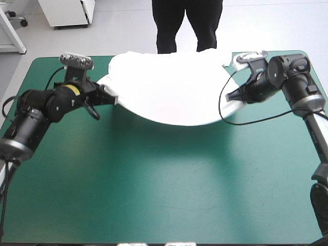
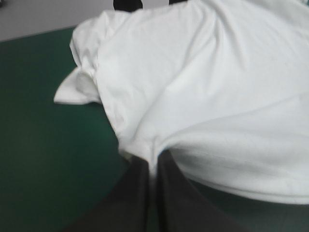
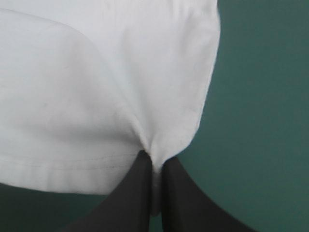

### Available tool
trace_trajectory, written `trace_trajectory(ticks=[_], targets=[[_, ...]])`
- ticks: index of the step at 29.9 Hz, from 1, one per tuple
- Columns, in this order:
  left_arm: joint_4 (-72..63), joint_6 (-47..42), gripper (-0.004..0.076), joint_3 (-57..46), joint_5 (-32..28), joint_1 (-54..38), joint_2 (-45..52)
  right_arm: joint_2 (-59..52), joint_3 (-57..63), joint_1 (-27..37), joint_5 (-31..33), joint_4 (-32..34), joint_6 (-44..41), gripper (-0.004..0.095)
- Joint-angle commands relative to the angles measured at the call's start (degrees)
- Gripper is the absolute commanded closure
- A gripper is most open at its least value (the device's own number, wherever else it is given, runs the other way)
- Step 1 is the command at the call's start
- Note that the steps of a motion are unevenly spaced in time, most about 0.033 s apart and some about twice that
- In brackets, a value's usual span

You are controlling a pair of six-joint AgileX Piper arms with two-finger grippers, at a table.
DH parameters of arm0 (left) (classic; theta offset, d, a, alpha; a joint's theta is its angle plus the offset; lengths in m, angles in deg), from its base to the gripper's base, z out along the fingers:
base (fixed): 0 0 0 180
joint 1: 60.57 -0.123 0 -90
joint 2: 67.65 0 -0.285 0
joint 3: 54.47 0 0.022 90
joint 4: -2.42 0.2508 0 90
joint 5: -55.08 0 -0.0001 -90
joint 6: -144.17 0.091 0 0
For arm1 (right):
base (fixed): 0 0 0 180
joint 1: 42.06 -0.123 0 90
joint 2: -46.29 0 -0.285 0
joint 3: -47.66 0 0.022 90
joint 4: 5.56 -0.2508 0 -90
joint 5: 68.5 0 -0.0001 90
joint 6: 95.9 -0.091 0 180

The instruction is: Fold the cloth

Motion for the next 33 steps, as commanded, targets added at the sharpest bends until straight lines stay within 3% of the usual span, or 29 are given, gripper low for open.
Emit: trace_trajectory(ticks=[1,9,13,22,33], targets=[[-0.30,0.69,0.0733,-7.02,-3.23,0.23,7.71,-5.07,6.55,0.35,0.91,-0.14,1.40,0.0925],[-0.44,0.69,0.0733,-20.62,2.42,3.36,14.90,-10.42,18.15,0.35,2.02,-1.58,1.77,0.0925],[-0.31,0.69,0.0733,-21.85,6.42,6.66,15.83,-12.68,21.95,0.35,2.02,-1.94,1.86,0.0926],[2.38,-4.77,0.0733,-22.25,21.36,15.72,16.01,-18.55,31.17,0.35,1.92,-3.16,2.55,0.0925],[0.00,-7.15,0.0733,-28.69,31.55,16.07,21.80,-23.56,40.40,0.35,3.56,-5.05,2.55,0.0925]])
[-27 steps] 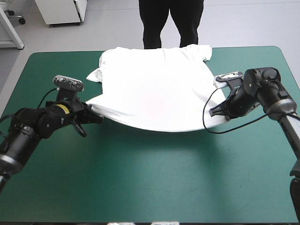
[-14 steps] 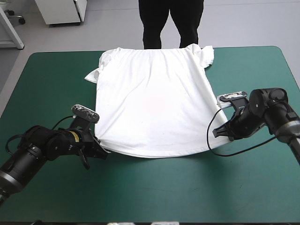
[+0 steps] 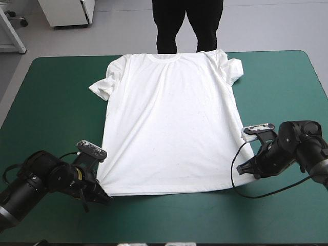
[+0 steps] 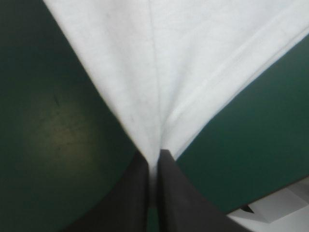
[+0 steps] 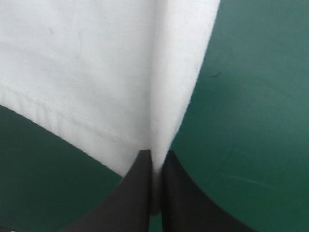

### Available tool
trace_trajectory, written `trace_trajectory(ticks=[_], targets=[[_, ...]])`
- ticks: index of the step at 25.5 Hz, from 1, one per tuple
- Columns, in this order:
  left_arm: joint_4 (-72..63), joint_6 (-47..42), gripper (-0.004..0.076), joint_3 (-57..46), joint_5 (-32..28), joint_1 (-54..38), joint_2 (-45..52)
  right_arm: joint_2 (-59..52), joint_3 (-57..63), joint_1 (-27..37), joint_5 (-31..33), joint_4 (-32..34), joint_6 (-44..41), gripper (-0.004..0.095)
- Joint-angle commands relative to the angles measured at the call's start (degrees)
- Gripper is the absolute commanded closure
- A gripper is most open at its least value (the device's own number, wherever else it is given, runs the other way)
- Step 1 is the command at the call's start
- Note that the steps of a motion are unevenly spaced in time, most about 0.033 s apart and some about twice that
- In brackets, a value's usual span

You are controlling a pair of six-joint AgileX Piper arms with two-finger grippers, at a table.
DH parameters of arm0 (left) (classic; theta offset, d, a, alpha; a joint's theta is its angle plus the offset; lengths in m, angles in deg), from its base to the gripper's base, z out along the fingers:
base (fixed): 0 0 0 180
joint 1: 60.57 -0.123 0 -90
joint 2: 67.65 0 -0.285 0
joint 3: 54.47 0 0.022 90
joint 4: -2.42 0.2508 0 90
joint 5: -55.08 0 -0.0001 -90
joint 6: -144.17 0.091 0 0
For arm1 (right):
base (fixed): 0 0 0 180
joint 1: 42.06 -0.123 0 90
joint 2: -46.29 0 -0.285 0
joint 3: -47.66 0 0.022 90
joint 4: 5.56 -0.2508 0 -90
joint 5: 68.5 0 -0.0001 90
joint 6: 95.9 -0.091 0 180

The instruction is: Fold the cloth

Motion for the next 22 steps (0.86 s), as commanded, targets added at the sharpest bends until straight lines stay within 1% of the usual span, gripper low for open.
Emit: trace_trajectory(ticks=[1,9,15,18,19,21,22], targets=[[-3.00,-0.83,0.0733,-1.04,2.01,0.40,3.65,-2.40,1.09,0.35,1.56,-1.25,0.66,0.0925],[-5.48,-2.21,0.0733,-8.11,2.59,0.40,9.19,-6.16,7.27,0.25,3.70,-4.27,0.56,0.0925],[-4.96,-2.21,0.0733,-10.92,2.46,0.40,9.45,-8.52,11.92,-0.56,3.70,-5.22,0.56,0.0925],[-4.10,-2.21,0.0728,-13.39,0.67,0.40,9.29,-8.52,15.17,-0.91,3.70,-4.89,-0.06,0.0912],[-4.08,-2.21,0.0716,-13.41,0.67,0.40,9.18,-8.52,15.17,-0.91,3.70,-4.67,-0.06,0.0893],[-3.97,-2.21,0.0629,-13.50,0.92,0.40,9.18,-8.52,15.06,-0.91,3.70,-4.28,0.04,0.0781],[-3.84,-2.21,0.0543,-13.50,1.61,0.40,9.18,-8.52,14.95,-0.91,3.70,-3.56,-0.06,0.0657]])
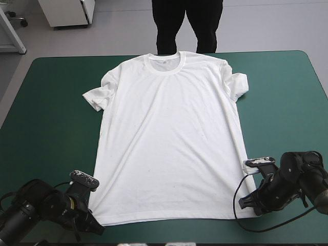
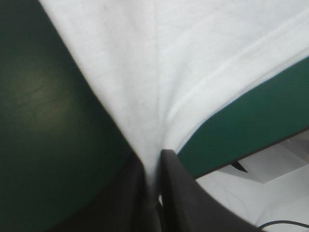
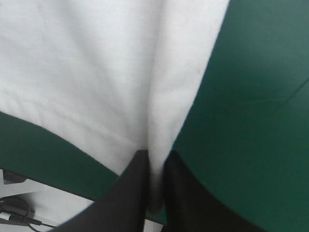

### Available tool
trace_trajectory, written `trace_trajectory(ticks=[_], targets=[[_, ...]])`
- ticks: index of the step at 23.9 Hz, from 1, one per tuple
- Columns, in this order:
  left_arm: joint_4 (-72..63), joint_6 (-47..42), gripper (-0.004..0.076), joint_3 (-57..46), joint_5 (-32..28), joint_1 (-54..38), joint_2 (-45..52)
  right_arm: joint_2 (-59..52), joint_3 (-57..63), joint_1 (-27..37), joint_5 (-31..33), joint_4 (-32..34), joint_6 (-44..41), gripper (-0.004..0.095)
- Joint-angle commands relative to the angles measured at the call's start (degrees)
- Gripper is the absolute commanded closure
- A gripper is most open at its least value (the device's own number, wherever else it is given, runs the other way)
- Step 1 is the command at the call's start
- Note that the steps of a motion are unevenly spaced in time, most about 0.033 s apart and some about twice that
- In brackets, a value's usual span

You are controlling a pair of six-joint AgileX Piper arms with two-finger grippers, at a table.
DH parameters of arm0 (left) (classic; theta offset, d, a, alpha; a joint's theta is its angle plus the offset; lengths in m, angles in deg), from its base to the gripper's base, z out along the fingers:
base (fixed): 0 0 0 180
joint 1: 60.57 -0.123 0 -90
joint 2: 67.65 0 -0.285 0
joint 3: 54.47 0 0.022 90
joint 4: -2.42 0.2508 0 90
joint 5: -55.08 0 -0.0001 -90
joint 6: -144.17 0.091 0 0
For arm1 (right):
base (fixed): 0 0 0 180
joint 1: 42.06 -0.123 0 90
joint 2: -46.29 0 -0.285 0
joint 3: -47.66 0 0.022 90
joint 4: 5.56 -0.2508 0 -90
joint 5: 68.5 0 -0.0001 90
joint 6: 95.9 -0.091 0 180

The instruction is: Fold the cloth

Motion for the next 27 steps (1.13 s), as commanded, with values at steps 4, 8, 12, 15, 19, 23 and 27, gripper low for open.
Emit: trace_trajectory(ticks=[4,8,12,15,19,23,27], targets=[[1.12,-5.06,0.0300,3.35,4.33,0.29,0.31,-1.21,-4.28,-0.09,2.55,0.84,-0.54,0.0310],[8.75,-12.28,0.0276,19.08,-0.48,0.29,-0.37,-2.00,-18.64,-0.09,-0.05,9.57,-6.22,0.0290],[23.22,-17.19,0.0276,30.15,-8.36,0.17,-7.84,0.59,-29.63,-0.09,-8.91,17.49,-11.62,0.0290],[27.54,-16.65,0.0276,35.58,-8.77,0.17,-16.45,4.94,-35.60,-0.09,-9.75,18.04,-11.85,0.0290],[23.63,-15.75,0.0276,43.55,-10.54,-4.87,-28.79,11.82,-42.95,-0.09,-9.08,18.04,-10.87,0.0290],[15.85,-12.30,0.0276,46.95,-14.86,-11.51,-36.59,15.67,-45.93,-0.09,-9.21,18.04,-9.25,0.0290],[13.95,-10.22,0.0276,47.21,-15.56,-16.71,-41.04,17.21,-46.02,-0.09,-9.99,18.04,-8.93,0.0291]])
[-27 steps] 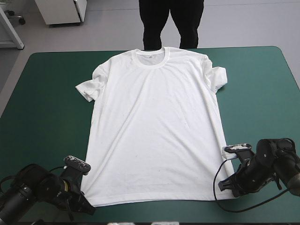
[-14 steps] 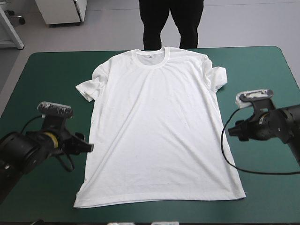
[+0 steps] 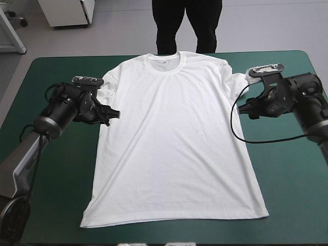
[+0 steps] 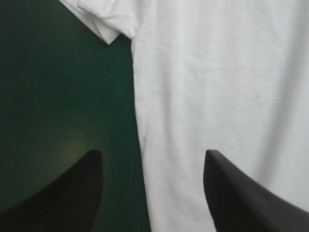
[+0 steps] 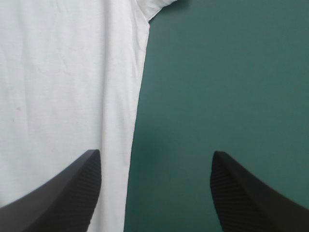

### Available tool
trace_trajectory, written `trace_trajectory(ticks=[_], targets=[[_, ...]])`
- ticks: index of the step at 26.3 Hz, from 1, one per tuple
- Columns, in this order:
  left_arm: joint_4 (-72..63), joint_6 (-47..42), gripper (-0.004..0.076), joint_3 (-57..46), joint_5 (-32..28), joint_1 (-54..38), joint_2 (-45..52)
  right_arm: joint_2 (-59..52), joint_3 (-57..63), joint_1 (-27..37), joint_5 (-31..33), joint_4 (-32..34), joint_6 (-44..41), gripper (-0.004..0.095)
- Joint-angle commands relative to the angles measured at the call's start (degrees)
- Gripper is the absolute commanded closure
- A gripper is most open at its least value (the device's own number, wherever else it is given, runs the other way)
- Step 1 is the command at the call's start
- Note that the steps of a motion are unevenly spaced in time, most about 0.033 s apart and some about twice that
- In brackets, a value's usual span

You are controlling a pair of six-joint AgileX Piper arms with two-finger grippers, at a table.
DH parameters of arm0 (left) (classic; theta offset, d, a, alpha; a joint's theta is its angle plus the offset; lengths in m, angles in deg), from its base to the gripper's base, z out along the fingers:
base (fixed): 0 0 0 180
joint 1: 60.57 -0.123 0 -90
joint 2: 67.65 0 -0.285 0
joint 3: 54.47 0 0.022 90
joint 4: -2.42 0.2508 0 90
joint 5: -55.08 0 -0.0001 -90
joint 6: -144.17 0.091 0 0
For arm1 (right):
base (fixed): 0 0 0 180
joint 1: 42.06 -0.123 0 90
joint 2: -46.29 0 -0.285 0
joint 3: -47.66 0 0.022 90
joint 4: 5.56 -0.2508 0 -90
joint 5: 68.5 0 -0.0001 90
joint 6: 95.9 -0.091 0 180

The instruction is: Fold the cloth

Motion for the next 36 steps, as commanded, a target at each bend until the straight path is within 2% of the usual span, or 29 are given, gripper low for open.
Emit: trace_trajectory(ticks=[1,3,8,14,17,22,24,28,36], targets=[[-4.79,3.93,0.0276,2.05,-4.28,-5.37,-2.46,-0.27,-2.05,-0.09,-3.43,1.14,1.10,0.0291],[-7.93,6.14,0.0276,2.05,-6.80,-7.38,-5.57,0.77,-2.05,-0.09,-5.40,1.14,1.10,0.0290],[-9.55,8.25,0.0277,2.05,-8.57,-8.50,-14.29,4.94,-2.19,-0.09,-5.65,0.76,1.10,0.0302],[-10.24,8.50,0.0301,2.18,-8.91,-8.50,-17.44,5.91,-2.19,-0.09,-7.18,0.77,1.10,0.0304],[-12.04,9.63,0.0400,2.46,-8.81,-8.50,-18.13,6.80,-2.19,-0.09,-8.33,0.77,1.10,0.0304],[-14.19,11.51,0.0661,2.69,-8.81,-8.39,-19.84,10.27,-2.19,-0.09,-10.46,0.63,1.10,0.0304],[-14.49,11.74,0.0731,2.69,-8.81,-8.39,-20.55,11.65,-2.57,-0.09,-10.83,0.26,1.10,0.0304],[-14.62,11.74,0.0733,2.69,-8.81,-8.39,-21.05,15.43,-5.68,-0.09,-10.81,-1.64,1.10,0.0303],[-14.90,12.63,0.0733,3.00,-8.08,-8.39,-21.05,24.35,-12.20,-0.09,-9.68,-1.22,1.10,0.0304]])
